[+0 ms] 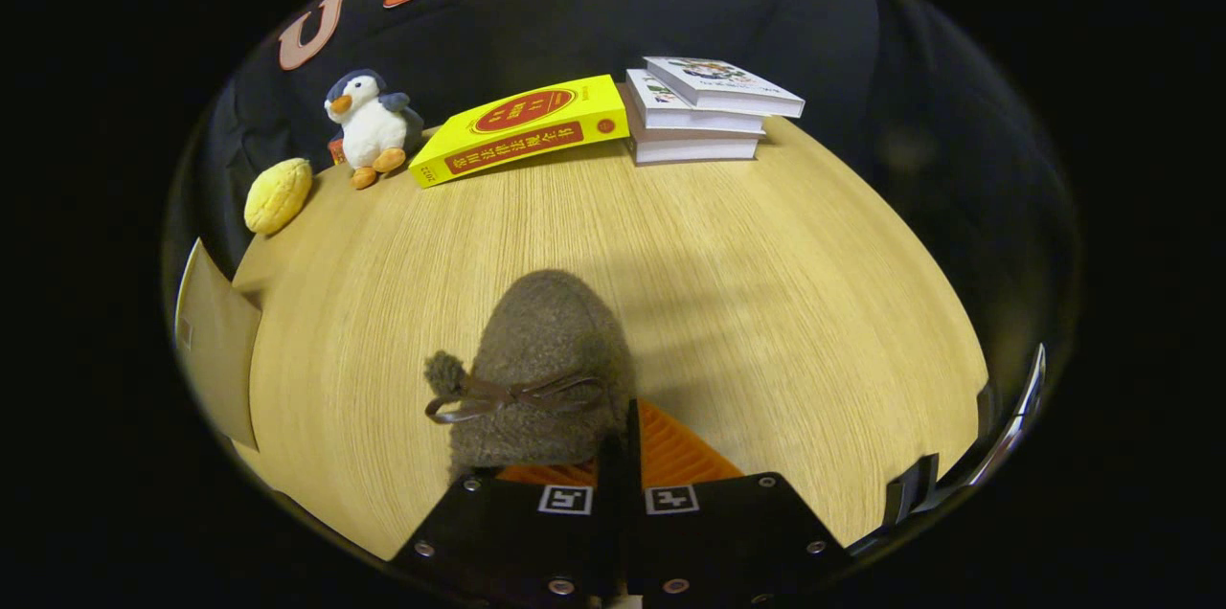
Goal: Open the storage box then place both shoes into the box .Put the left shoe in first, then the right shoe, with the right side of both shoes facing outward in a uniform manner.
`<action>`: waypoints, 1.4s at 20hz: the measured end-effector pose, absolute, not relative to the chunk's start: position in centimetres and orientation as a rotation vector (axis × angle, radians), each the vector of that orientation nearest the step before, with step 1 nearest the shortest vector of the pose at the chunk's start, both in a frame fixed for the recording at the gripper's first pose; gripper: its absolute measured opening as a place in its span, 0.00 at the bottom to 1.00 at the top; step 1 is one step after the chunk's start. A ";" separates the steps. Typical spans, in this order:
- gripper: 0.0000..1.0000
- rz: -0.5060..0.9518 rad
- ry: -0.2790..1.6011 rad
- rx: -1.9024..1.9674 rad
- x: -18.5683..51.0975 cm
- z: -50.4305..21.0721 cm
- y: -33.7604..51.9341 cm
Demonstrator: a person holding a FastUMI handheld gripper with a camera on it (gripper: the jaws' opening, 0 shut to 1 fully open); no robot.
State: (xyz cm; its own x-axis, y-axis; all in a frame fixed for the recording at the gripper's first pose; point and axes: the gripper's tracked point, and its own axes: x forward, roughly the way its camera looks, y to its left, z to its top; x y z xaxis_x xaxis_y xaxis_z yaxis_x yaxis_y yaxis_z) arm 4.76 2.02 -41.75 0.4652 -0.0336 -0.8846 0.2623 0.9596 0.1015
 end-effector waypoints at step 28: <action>0.04 0.254 1.058 0.361 13.1 -16.6 42.3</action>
